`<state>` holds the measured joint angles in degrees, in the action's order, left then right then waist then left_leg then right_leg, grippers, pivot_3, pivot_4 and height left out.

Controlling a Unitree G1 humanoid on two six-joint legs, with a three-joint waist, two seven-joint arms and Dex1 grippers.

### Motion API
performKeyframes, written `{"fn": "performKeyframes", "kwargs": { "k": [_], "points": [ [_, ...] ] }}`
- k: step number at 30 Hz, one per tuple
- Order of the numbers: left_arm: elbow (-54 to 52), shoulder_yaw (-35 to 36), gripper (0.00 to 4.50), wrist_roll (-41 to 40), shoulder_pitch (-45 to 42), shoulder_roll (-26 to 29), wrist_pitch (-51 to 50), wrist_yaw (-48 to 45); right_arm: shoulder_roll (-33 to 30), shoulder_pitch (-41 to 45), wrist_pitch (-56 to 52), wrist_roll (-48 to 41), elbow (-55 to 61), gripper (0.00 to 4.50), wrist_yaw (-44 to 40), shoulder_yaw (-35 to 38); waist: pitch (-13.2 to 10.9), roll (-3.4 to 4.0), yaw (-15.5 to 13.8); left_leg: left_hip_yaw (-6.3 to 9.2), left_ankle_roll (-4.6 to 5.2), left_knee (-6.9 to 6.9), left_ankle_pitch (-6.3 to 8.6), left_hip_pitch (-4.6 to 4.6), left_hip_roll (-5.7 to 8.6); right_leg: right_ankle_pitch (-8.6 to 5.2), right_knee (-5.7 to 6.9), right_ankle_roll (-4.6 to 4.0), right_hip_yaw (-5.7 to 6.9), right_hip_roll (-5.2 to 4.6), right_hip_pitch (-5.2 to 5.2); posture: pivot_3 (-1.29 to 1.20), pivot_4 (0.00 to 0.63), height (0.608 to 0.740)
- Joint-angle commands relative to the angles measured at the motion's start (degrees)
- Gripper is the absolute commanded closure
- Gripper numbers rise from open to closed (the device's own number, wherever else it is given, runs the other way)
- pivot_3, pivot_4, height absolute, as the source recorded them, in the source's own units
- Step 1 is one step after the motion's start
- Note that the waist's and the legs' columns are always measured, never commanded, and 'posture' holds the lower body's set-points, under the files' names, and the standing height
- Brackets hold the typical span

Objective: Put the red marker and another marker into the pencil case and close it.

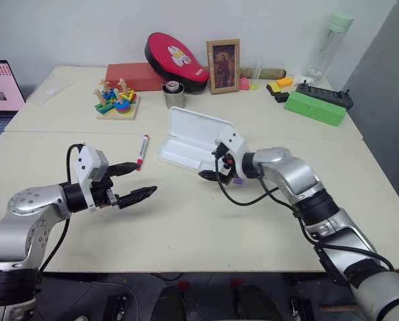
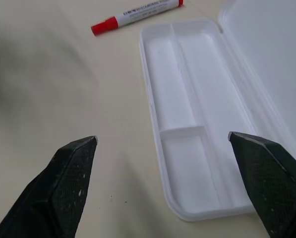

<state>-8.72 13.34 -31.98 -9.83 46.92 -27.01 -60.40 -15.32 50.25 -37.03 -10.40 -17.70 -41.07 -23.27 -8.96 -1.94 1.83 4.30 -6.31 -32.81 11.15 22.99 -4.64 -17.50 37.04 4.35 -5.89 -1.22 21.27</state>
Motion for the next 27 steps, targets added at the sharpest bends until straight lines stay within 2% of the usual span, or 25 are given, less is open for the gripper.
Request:
{"fn": "performKeyframes", "kwargs": {
  "k": [1, 12, 17, 27],
  "points": [
    [-2.07, -0.02, 0.00, -1.33, -1.95, -0.17, -0.84, 0.65, 1.56, 2.18, 3.21, 2.35, -2.86, 0.02, -1.29, -0.40, -0.01, 0.01, 0.02, 0.01, 0.00, 0.00, 0.00, -0.02, 0.00, 0.00, 0.03, 0.00, 0.00, 0.00, 0.00, 0.00, 0.150, 0.740],
    [-4.55, 1.36, 0.00, -3.68, -3.42, -1.68, -4.05, 3.97, 7.40, 3.96, 8.19, 8.76, -18.86, 0.02, -0.41, -0.70, 0.01, -0.01, 0.26, 0.08, 0.01, -0.05, -0.01, -0.09, -0.01, 0.00, 0.13, 0.01, 0.05, 0.03, -0.09, 0.00, 0.150, 0.740],
    [-4.78, 1.45, 0.00, -4.15, -3.58, -1.59, -4.25, 4.70, 8.66, 5.73, 11.26, 10.54, -23.98, 0.90, 0.13, 0.16, 0.01, 0.02, 0.26, 0.12, 0.01, -0.07, -0.02, -0.12, -0.01, 0.01, 0.14, 0.02, 0.09, 0.03, -0.13, 0.00, 0.150, 0.740],
    [-4.71, 1.55, 0.00, -4.84, -3.87, -1.64, -4.04, 5.78, 8.94, 6.11, 12.90, 12.24, -23.94, 3.19, -2.59, 1.37, 0.01, 0.02, 0.54, 0.14, 0.01, -0.06, -0.02, -0.14, -0.01, 0.01, 0.18, 0.02, 0.11, 0.04, -0.14, 0.00, 0.150, 0.740]
  ]
}}
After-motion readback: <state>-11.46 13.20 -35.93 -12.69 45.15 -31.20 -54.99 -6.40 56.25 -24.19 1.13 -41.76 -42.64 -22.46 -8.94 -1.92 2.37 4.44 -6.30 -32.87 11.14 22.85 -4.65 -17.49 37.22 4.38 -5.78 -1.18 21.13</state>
